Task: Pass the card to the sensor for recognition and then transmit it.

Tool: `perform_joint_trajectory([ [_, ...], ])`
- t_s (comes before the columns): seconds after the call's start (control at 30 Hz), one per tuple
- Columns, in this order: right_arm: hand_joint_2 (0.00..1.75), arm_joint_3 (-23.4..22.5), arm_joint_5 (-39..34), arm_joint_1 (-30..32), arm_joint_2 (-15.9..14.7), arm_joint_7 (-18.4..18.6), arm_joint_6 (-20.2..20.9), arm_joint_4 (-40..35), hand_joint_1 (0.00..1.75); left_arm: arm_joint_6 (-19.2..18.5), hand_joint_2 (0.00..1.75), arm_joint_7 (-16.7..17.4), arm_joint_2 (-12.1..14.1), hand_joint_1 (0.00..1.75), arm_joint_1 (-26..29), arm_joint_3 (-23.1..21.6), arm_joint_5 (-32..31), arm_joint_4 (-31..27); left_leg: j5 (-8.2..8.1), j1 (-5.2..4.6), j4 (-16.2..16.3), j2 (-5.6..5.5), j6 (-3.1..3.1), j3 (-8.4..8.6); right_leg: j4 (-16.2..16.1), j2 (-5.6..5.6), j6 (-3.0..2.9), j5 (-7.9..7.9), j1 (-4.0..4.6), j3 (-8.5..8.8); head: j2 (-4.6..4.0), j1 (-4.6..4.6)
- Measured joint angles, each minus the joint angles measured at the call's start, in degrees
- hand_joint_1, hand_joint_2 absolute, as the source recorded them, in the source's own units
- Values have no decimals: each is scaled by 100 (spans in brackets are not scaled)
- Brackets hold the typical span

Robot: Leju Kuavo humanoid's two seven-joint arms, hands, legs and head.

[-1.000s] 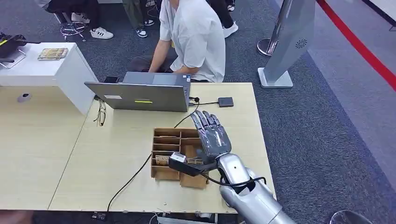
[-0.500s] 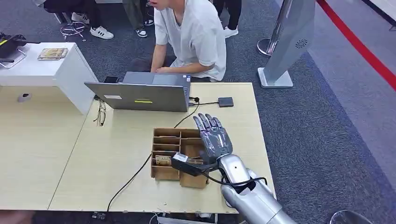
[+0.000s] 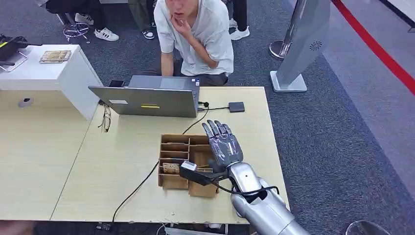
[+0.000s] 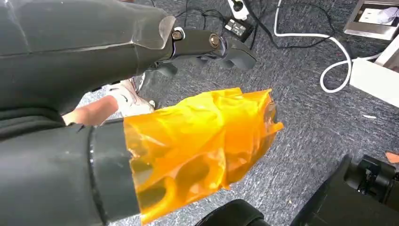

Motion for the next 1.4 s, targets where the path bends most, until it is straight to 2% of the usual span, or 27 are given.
perform_joint_trajectory([
  [0.57, 175, -2, -77, 1, 2, -48, -2, -18, 0, 2, 0, 7, 0, 0, 3, 0, 0, 0, 0, 0, 0, 0, 0, 0, 0, 0, 0, 0, 0, 0, 0, 0],
  [1.17, 175, 70, -328, 24, 112, -308, 2, -616, 0, 13, 0, 37, 0, 0, 54, 7, -35, -2, 0, 0, 0, 0, 0, 0, 1, 0, 0, 0, 0, 0, 0, 0],
  [1.3, 175, 76, -328, 25, 131, -308, 7, -686, 7, 17, 0, 37, 0, 0, 58, 9, -35, -2, 0, 0, 0, 0, 0, 0, 1, 0, 0, 0, 0, 0, 0, 0],
  [1.33, 175, 79, -328, 26, 131, -308, 7, -697, 23, 18, 0, 37, 0, 0, 60, 7, -35, -2, 0, 0, 0, 0, 0, 0, 1, 0, 0, 0, 0, 0, 0, 0],
  [1.4, 175, 83, -328, 28, 131, -308, 4, -706, 26, 17, 0, 37, 0, 0, 64, 9, -35, -2, 0, 0, 0, 0, 0, 0, 1, 0, 0, 0, 0, 0, 0, 0],
])
